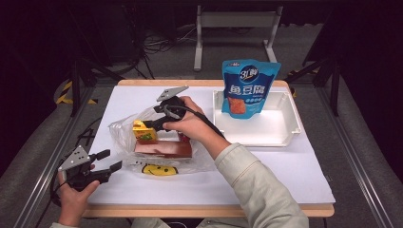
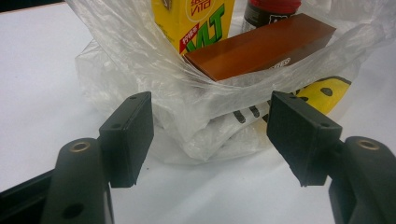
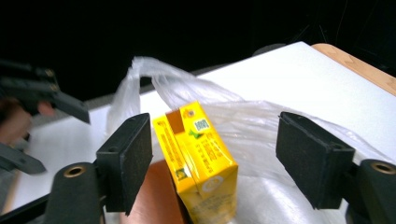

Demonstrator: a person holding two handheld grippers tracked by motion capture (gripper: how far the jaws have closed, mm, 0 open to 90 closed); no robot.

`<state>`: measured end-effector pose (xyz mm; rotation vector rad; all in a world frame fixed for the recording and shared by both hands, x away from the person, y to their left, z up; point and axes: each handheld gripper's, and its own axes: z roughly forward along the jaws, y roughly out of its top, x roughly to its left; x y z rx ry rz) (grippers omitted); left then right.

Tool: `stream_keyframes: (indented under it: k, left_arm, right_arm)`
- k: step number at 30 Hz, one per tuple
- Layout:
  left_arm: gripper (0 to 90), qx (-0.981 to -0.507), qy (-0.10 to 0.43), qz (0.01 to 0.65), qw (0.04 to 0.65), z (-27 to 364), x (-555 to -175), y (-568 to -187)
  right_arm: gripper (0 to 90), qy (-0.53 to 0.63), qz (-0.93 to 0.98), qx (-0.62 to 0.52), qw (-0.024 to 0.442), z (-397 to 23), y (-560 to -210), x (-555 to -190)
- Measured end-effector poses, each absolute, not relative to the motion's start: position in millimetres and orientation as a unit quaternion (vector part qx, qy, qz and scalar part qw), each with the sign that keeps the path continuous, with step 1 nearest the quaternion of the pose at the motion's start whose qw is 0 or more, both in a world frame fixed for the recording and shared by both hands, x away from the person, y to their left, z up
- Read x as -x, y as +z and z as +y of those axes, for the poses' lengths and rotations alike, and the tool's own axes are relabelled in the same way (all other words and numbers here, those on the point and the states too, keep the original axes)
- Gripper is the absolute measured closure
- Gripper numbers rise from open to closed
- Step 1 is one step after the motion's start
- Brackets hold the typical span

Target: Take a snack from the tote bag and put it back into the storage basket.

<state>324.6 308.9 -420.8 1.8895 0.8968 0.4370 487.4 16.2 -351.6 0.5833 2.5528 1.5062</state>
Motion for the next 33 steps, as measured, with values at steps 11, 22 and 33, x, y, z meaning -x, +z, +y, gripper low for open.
stream_keyframes:
  k: [11,22,33]
  left_arm:
    - [32.4,-0.775,0.18,0.366,0.483,309.3,-325.2,-421.2]
    - [32.4,-0.774,0.179,0.368,0.484,309.8,-324.9,-421.1]
    - [32.3,-0.774,0.18,0.367,0.484,310.0,-324.7,-421.1]
  right_arm:
    - [26.3,0.475,0.861,-0.172,0.061,30.0,-369.0,-490.4]
    - [25.9,0.453,0.874,-0.168,0.051,42.9,-382.9,-492.0]
    - [28.2,0.435,0.884,-0.165,0.049,54.9,-390.3,-491.1]
